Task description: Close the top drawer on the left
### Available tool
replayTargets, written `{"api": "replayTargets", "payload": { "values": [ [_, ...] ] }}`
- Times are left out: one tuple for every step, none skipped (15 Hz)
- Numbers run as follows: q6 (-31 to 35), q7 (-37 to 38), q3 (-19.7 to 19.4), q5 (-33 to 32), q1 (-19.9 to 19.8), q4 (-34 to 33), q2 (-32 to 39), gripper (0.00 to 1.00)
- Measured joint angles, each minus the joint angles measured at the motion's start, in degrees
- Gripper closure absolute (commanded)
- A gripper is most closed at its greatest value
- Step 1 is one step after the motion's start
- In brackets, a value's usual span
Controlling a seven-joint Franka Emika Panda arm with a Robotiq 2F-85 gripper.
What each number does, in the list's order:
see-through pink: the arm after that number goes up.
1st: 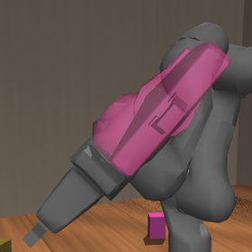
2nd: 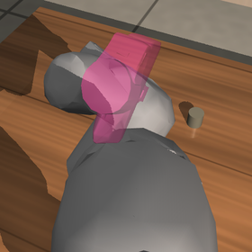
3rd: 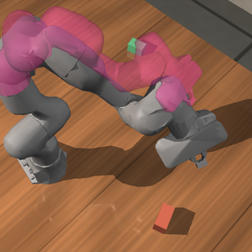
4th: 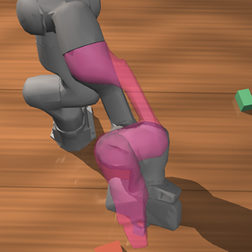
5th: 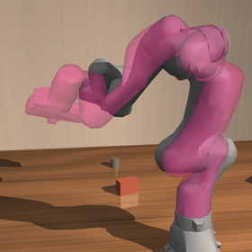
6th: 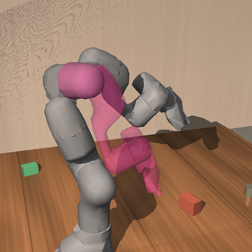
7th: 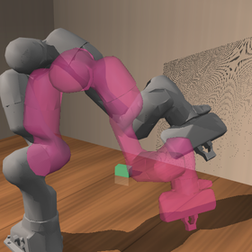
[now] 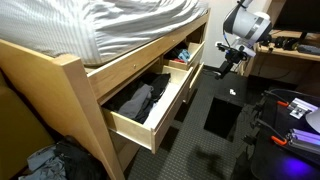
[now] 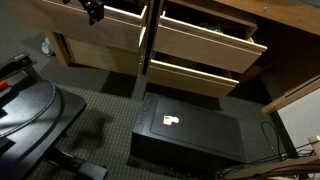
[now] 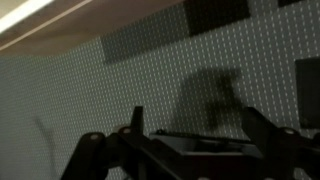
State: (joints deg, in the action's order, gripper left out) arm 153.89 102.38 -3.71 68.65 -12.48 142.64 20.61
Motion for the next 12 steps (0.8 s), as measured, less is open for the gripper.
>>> {"api": "replayTargets", "payload": {
  "values": [
    [1.68, -2.50, 1.54, 4.99, -0.40, -2.25, 1.21, 0.00],
    [3.55, -6.03, 2.80, 9.99, -0.67, -4.52, 2.37, 0.00],
    [5.41, -9.97, 3.71, 14.98, -0.78, -6.64, 3.46, 0.00],
    [6.99, -13.99, 4.45, 19.99, -0.92, -8.76, 4.50, 0.00],
    [8.16, -18.06, 4.88, 24.79, -0.99, -10.67, 5.37, 0.00],
    [8.63, -21.64, 4.93, 29.32, -0.94, -12.34, 6.31, 0.00],
    [8.77, -23.64, 4.90, 32.65, -0.92, -13.46, 7.32, 0.00],
    [8.79, -23.81, 4.87, 34.20, -0.92, -13.91, 8.29, 0.00],
    [8.79, -23.35, 4.87, 34.50, -0.91, -14.00, 9.41, 0.00],
    [8.79, -23.03, 4.87, 34.52, -0.89, -14.08, 10.20, 0.00],
    [8.79, -22.86, 4.87, 34.54, -0.87, -14.17, 10.68, 0.00],
    [8.80, -22.78, 4.87, 34.55, -0.87, -14.30, 10.88, 0.00]
  ]
}}
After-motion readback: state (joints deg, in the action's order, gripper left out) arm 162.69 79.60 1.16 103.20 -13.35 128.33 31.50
